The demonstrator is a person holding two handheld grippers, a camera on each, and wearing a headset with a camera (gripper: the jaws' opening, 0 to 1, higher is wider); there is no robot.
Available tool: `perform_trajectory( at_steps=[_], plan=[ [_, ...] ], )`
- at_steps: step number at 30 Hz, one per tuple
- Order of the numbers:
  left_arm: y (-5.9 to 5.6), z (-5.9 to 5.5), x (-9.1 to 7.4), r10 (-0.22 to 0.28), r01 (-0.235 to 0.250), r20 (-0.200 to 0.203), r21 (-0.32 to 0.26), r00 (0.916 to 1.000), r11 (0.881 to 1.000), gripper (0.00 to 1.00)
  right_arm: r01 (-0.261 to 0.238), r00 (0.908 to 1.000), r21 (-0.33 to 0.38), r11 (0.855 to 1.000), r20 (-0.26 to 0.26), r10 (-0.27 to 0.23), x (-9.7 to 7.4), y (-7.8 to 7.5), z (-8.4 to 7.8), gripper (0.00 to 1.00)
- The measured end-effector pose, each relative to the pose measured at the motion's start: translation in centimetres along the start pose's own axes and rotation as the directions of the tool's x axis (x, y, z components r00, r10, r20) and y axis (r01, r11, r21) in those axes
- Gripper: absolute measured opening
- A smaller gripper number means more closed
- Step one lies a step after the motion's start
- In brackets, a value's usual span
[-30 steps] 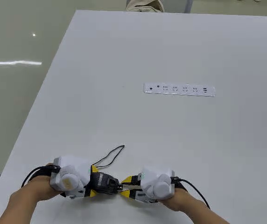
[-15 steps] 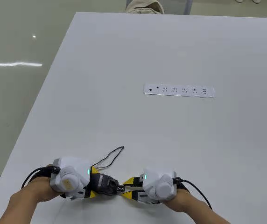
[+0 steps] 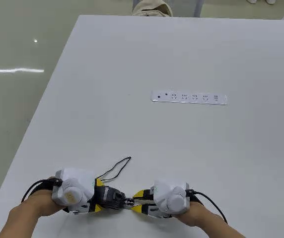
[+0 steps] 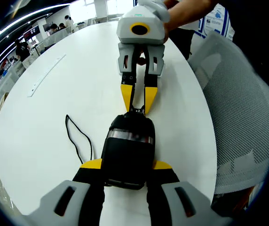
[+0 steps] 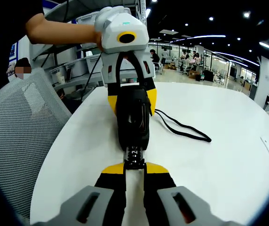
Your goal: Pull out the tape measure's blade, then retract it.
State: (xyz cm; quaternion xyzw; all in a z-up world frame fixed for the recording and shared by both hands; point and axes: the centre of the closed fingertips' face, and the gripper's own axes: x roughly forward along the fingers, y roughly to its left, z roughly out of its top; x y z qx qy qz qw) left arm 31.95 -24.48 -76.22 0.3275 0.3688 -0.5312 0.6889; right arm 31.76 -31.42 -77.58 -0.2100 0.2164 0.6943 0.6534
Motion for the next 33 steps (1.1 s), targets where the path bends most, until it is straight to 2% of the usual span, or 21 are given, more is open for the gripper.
perform_trajectory(
  at_steps=[33],
  plan=[
    [0.0, 0.0, -0.1, 0.000, 0.000, 0.014, -0.002, 0.9999, 1.000, 0.30, -0.015, 0.9999, 0.001, 1.000, -0.009, 0.015, -1.7, 0.0, -0.7, 0.11]
  ],
)
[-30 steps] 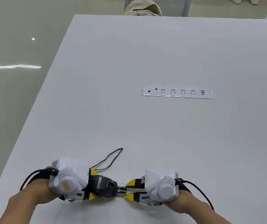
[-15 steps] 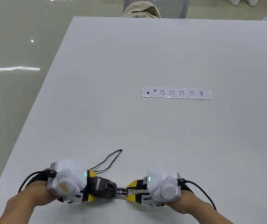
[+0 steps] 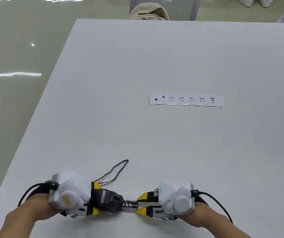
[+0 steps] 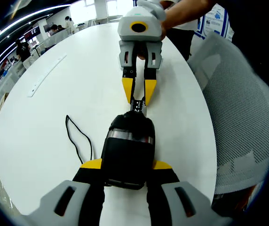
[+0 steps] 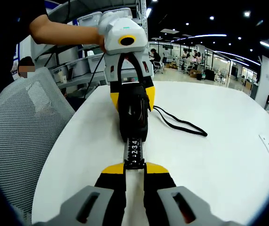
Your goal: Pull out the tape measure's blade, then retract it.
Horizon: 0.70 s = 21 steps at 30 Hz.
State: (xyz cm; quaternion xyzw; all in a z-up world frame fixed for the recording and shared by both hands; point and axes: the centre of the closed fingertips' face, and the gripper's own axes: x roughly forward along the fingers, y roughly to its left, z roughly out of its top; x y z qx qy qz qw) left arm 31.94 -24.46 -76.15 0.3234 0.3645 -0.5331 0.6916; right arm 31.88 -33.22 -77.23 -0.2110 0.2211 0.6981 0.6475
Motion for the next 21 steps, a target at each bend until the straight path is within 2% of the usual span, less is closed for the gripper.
perform_trajectory(
  at_steps=[21],
  plan=[
    [-0.03, -0.04, 0.02, -0.003, 0.003, 0.004, -0.001, 1.0000, 1.000, 0.30, -0.009, 0.9999, 0.003, 1.000, -0.009, 0.009, -0.73, -0.01, -0.28, 0.11]
  ],
)
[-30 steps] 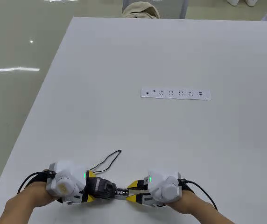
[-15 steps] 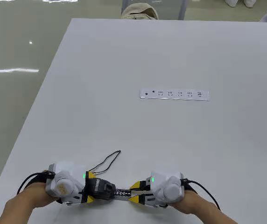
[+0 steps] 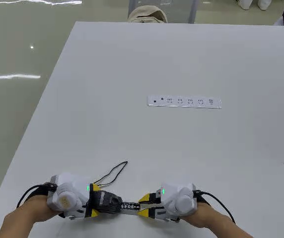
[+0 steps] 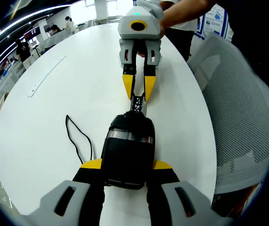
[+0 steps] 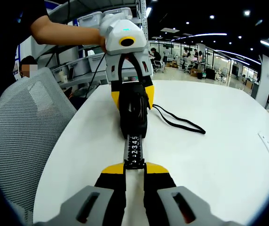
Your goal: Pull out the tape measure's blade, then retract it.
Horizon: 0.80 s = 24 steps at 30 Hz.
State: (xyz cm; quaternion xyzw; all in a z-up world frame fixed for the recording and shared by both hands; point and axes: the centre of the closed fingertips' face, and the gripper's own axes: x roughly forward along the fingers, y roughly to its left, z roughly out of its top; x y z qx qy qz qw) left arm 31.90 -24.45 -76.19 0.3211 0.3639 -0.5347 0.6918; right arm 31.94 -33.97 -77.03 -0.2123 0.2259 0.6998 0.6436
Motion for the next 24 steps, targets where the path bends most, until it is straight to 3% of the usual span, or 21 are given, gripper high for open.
perform_trajectory(
  at_steps=[24],
  plan=[
    [0.0, 0.0, -0.1, -0.002, 0.002, 0.004, -0.008, 1.0000, 1.000, 0.30, -0.013, 0.9998, -0.004, 1.000, -0.017, 0.013, -1.2, -0.2, -0.9, 0.11]
  ],
)
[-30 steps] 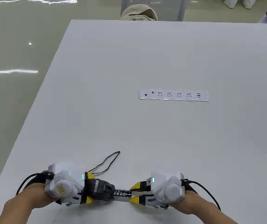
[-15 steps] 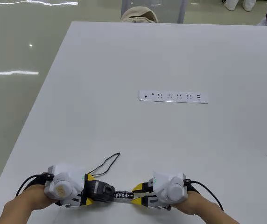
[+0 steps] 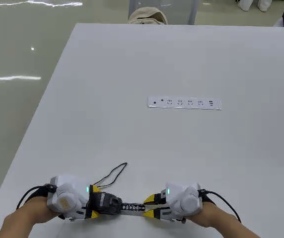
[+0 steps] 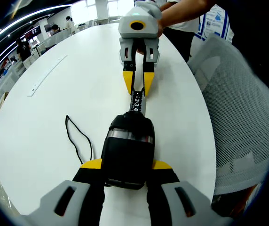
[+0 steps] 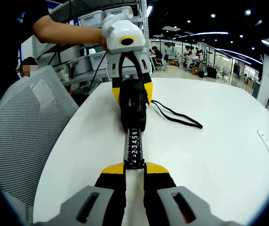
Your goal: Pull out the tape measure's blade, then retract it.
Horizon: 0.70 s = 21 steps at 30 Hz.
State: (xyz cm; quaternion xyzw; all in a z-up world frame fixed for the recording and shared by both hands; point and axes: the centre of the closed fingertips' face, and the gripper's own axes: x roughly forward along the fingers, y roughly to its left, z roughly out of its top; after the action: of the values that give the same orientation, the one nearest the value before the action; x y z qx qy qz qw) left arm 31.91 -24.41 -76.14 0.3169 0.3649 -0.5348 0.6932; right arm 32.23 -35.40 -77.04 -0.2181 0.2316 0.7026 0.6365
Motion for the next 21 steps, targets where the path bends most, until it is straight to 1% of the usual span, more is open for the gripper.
perform_trajectory(
  at_steps=[21],
  plan=[
    [-0.01, 0.06, 0.02, 0.000, 0.000, 0.002, -0.004, 1.0000, 1.000, 0.30, -0.002, 1.0000, -0.004, 1.000, -0.009, 0.002, -0.96, -0.12, -0.90, 0.11]
  ],
)
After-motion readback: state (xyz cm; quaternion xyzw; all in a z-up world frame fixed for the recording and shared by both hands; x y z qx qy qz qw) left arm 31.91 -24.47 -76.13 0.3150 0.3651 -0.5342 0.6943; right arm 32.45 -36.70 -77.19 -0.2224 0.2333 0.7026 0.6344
